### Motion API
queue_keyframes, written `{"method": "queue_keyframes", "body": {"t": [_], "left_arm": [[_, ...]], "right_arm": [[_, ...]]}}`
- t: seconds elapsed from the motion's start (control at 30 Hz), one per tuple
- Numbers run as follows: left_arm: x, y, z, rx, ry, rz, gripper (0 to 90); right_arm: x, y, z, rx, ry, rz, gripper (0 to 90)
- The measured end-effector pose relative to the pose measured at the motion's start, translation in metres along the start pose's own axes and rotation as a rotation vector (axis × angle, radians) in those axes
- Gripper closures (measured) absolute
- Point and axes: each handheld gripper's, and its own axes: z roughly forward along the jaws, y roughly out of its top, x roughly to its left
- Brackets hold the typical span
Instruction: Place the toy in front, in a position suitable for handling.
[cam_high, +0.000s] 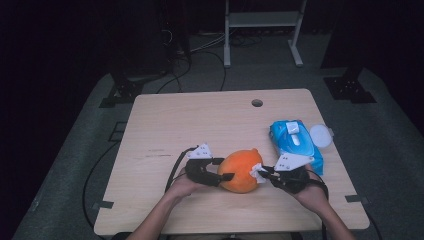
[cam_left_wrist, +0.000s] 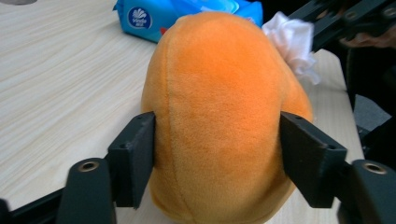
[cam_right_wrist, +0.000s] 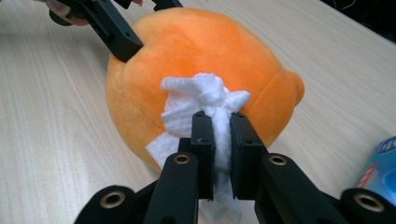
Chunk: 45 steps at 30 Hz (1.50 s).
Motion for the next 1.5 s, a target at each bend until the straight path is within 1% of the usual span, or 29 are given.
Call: {"method": "queue_keyframes", "body": {"t": [0.07, 0.1, 0.13, 0.17, 0.2, 0.23, 0.27, 0.3, 0.43, 0.53, 0.57, 0.6, 0.63, 0.67, 0.77, 0.8, 0.9, 0.93, 1.0, 1.07, 1.13, 1.2, 1.23, 1.27, 1.37, 1.4, 1.43, 1.47, 1.5], "left_arm": [[-0.001, 0.006, -0.001, -0.034, -0.005, -0.027, 18.8], [-0.003, 0.008, -0.001, -0.046, -0.001, -0.025, 17.9], [-0.004, 0.01, 0.0, -0.042, 0.003, -0.019, 17.9], [-0.006, 0.01, 0.001, -0.015, 0.021, 0.006, 18.2], [-0.008, 0.008, 0.001, 0.011, 0.039, 0.038, 21.5], [-0.009, 0.007, 0.0, 0.01, 0.044, 0.042, 25.5], [-0.008, 0.004, -0.001, 0.01, 0.048, 0.048, 27.6], [-0.007, 0.003, -0.003, 0.021, 0.057, 0.062, 29.9], [-0.005, 0.0, -0.005, 0.023, 0.051, 0.073, 32.6], [-0.005, -0.001, -0.004, 0.023, 0.038, 0.078, 32.6], [-0.006, -0.001, -0.004, 0.021, 0.038, 0.082, 32.5], [-0.007, 0.0, -0.004, 0.026, 0.04, 0.091, 32.4], [-0.01, 0.0, -0.003, 0.032, 0.046, 0.104, 32.0], [-0.012, 0.0, -0.002, 0.037, 0.052, 0.115, 31.7], [-0.014, 0.001, -0.003, 0.049, 0.059, 0.138, 31.7], [-0.015, 0.001, -0.003, 0.051, 0.061, 0.14, 31.7], [-0.015, 0.0, -0.003, 0.051, 0.068, 0.137, 31.6], [-0.014, 0.0, -0.003, 0.049, 0.066, 0.126, 31.6], [-0.013, 0.0, -0.003, 0.044, 0.068, 0.119, 31.0], [-0.013, 0.0, -0.003, 0.038, 0.071, 0.12, 30.1], [-0.014, 0.0, -0.002, 0.032, 0.073, 0.122, 29.7], [-0.014, 0.0, -0.002, 0.033, 0.082, 0.12, 28.8], [-0.014, 0.0, -0.002, 0.034, 0.083, 0.114, 28.1], [-0.012, 0.0, -0.002, 0.029, 0.088, 0.096, 27.3], [-0.01, -0.001, -0.002, 0.022, 0.084, 0.069, 26.7], [-0.01, -0.001, -0.001, 0.025, 0.083, 0.07, 26.8], [-0.011, 0.0, -0.001, 0.027, 0.082, 0.074, 27.8], [-0.013, 0.0, -0.002, 0.034, 0.081, 0.099, 29.0], [-0.015, 0.0, -0.002, 0.033, 0.08, 0.11, 30.0]], "right_arm": [[0.006, 0.004, 0.002, -0.001, 0.006, -0.019, 81.2], [0.012, 0.007, 0.003, -0.009, 0.026, -0.025, 81.2], [0.019, 0.01, 0.006, -0.013, 0.046, -0.042, 81.2], [0.025, 0.013, 0.008, -0.015, 0.067, -0.056, 81.0], [0.033, 0.016, 0.011, -0.016, 0.094, -0.078, 80.9], [0.039, 0.019, 0.013, -0.007, 0.09, -0.124, 80.8], [0.041, 0.02, 0.014, 0.001, 0.075, -0.146, 80.9], [0.04, 0.02, 0.013, -0.004, 0.072, -0.139, 80.9], [0.015, 0.012, 0.004, -0.033, 0.042, -0.038, 80.9], [-0.005, -0.003, 0.003, -0.003, -0.014, 0.025, 81.1], [-0.01, -0.007, 0.004, 0.013, -0.027, 0.046, 81.1], [-0.012, -0.01, 0.005, 0.016, -0.021, 0.061, 81.2], [-0.012, -0.009, 0.005, 0.007, -0.008, 0.071, 81.3], [-0.008, -0.006, 0.005, -0.003, -0.003, 0.064, 81.3], [0.006, 0.009, 0.003, -0.049, 0.02, 0.021, 81.2], [0.009, 0.013, 0.003, -0.064, 0.028, 0.006, 81.2], [0.01, 0.017, 0.003, -0.077, 0.04, 0.005, 81.1], [0.008, 0.015, 0.004, -0.075, 0.04, 0.015, 81.1], [-0.003, 0.007, 0.004, -0.063, 0.037, 0.053, 81.0], [-0.014, -0.005, 0.007, -0.034, 0.021, 0.105, 81.1], [-0.021, -0.013, 0.01, -0.018, 0.035, 0.154, 81.2], [-0.018, -0.012, 0.009, -0.021, 0.047, 0.152, 81.3], [-0.013, -0.008, 0.008, -0.031, 0.056, 0.136, 81.3], [-0.01, -0.005, 0.007, -0.044, 0.07, 0.129, 81.3], [0.009, 0.006, 0.006, -0.073, 0.132, 0.074, 81.2], [0.014, 0.008, 0.007, -0.077, 0.147, 0.054, 81.2], [0.018, 0.011, 0.008, -0.074, 0.14, 0.031, 81.1], [0.018, 0.011, 0.009, -0.066, 0.13, 0.024, 81.1], [0.014, 0.01, 0.009, -0.064, 0.126, 0.031, 81.0]]}}
